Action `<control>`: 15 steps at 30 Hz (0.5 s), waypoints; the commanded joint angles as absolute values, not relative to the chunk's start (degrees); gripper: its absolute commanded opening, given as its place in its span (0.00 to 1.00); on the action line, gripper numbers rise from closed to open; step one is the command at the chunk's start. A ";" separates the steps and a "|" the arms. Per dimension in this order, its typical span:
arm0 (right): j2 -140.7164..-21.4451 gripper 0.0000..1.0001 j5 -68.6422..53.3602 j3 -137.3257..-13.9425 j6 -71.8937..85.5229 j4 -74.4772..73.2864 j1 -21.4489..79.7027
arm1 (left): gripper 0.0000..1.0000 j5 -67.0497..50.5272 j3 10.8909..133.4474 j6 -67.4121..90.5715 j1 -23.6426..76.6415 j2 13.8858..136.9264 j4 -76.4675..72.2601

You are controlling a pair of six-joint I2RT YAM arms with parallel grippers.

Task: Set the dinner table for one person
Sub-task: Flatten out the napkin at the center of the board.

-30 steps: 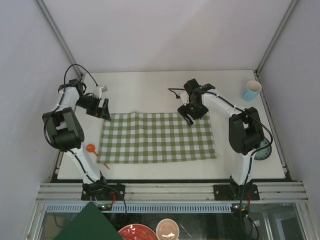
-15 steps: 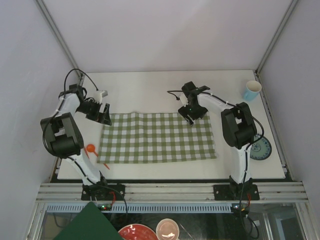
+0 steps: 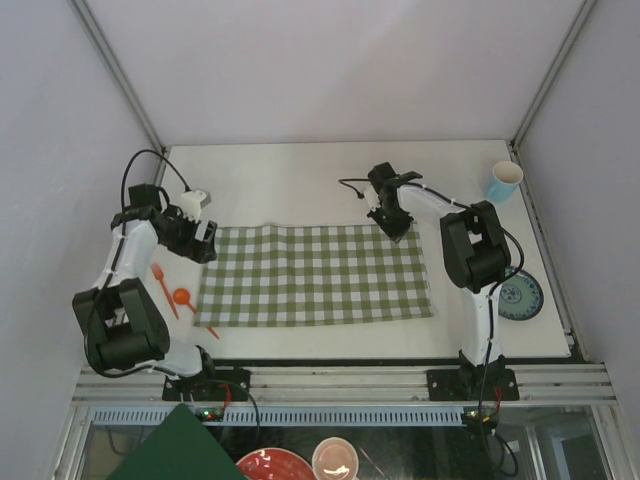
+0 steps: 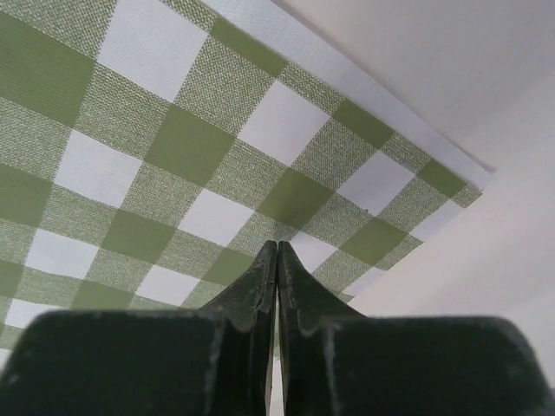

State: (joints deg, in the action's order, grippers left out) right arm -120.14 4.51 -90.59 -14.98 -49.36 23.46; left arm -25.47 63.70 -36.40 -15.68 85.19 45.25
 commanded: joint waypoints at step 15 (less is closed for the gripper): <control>-122.68 0.00 7.28 -93.92 -15.18 -47.55 22.48 | 1.00 -30.85 52.78 -36.49 -16.00 67.73 38.33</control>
State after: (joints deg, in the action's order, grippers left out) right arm -121.69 5.69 -91.46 -15.05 -48.51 23.18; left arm -27.51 55.00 -36.10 -15.68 72.05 40.53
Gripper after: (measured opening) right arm 0.002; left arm 0.998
